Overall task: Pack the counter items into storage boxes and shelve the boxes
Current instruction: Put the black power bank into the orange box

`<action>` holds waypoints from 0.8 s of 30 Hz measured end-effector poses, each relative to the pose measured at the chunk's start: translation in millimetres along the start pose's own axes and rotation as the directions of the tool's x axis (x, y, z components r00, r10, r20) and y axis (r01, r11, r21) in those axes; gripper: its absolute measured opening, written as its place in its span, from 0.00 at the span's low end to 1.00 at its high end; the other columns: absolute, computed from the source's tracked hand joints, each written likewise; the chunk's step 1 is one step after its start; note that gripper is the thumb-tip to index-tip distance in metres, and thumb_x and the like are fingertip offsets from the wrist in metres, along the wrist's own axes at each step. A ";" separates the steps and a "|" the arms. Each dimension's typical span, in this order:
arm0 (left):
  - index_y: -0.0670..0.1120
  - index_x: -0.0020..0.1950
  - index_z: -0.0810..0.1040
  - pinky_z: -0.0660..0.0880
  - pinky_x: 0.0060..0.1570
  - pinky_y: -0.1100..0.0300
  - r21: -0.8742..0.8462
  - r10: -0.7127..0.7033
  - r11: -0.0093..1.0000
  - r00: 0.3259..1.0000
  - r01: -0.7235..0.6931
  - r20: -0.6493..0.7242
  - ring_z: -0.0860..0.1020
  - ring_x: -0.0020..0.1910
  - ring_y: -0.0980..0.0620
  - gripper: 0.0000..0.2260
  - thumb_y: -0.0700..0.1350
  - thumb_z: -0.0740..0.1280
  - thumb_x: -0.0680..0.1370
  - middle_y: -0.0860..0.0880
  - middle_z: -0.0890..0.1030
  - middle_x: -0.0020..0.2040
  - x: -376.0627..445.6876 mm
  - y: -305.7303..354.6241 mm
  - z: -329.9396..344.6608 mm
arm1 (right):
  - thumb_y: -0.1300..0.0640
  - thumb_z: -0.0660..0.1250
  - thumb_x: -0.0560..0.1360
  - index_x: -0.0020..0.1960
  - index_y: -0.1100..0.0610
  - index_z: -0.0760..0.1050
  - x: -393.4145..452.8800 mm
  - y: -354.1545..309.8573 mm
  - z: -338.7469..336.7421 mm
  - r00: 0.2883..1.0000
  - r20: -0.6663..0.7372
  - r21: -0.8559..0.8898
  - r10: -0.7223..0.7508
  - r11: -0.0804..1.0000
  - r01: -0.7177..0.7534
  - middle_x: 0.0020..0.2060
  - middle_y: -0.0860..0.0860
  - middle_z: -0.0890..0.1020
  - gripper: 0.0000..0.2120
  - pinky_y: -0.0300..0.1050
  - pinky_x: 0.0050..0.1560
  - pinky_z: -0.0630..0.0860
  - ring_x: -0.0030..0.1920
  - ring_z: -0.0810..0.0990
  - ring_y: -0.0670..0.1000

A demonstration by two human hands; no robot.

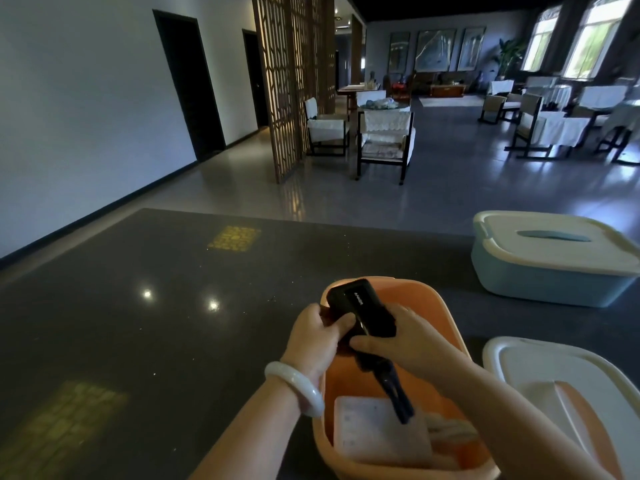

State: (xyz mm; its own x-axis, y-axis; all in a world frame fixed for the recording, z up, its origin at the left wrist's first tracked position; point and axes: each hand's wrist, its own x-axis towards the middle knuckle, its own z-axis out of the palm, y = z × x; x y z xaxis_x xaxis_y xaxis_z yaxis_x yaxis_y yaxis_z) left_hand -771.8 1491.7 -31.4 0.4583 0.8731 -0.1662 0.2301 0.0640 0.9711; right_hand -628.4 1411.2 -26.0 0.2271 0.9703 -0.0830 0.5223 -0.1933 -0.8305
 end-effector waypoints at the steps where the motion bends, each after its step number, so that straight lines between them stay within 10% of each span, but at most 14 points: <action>1: 0.50 0.52 0.77 0.79 0.49 0.55 0.022 0.023 0.999 1.000 -0.023 0.007 0.82 0.47 0.55 0.07 0.49 0.70 0.76 0.51 0.84 0.46 -1.4 0.8 1.4 | 0.45 0.74 0.68 0.50 0.46 0.76 3.6 0.2 0.2 0.999 -0.036 -0.077 -0.032 0.997 0.029 0.38 0.44 0.84 0.14 0.30 0.38 0.73 0.39 0.82 0.41; 7: 0.55 0.59 0.71 0.75 0.50 0.62 0.392 0.246 0.896 0.968 -0.210 -0.043 0.75 0.56 0.58 0.11 0.52 0.66 0.78 0.56 0.75 0.57 -2.7 -10.3 -13.5 | 0.50 0.76 0.64 0.43 0.46 0.75 19.7 19.6 -19.7 0.999 -0.033 -0.300 -0.011 0.954 0.000 0.32 0.42 0.81 0.12 0.32 0.32 0.74 0.35 0.80 0.40; 10: 0.51 0.71 0.65 0.77 0.54 0.56 0.411 0.095 0.909 0.994 -0.066 -0.049 0.77 0.58 0.53 0.20 0.53 0.62 0.80 0.51 0.71 0.65 -0.9 -28.0 -18.4 | 0.49 0.78 0.63 0.53 0.46 0.74 28.2 30.4 -28.6 0.992 0.082 -0.404 0.092 0.913 -0.051 0.42 0.45 0.82 0.21 0.38 0.39 0.80 0.41 0.81 0.43; 15: 0.54 0.50 0.75 0.73 0.35 0.67 0.310 0.067 0.949 0.998 -0.065 0.003 0.79 0.38 0.63 0.13 0.59 0.55 0.81 0.54 0.81 0.44 -5.7 -56.3 -7.1 | 0.47 0.77 0.64 0.58 0.47 0.72 41.6 35.0 -18.5 0.916 0.324 -0.505 0.239 0.862 -0.046 0.50 0.47 0.80 0.26 0.47 0.51 0.81 0.48 0.80 0.48; 24: 0.62 0.52 0.71 0.69 0.33 0.74 0.315 0.080 0.947 0.996 -0.061 -0.047 0.76 0.38 0.69 0.10 0.60 0.50 0.81 0.55 0.78 0.42 -3.6 -66.6 -7.5 | 0.52 0.72 0.71 0.58 0.52 0.74 46.2 42.6 9.4 0.807 0.507 -0.522 0.304 0.853 0.007 0.51 0.51 0.80 0.17 0.53 0.58 0.76 0.51 0.79 0.52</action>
State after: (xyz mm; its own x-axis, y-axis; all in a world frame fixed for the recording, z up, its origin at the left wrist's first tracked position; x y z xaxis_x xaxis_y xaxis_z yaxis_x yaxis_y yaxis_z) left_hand -795.2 1487.9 -94.2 0.4340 0.8974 -0.0801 0.4602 -0.1444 0.8760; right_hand -603.3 1449.1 -70.4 -0.0744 0.7978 -0.5983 0.8761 -0.2343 -0.4214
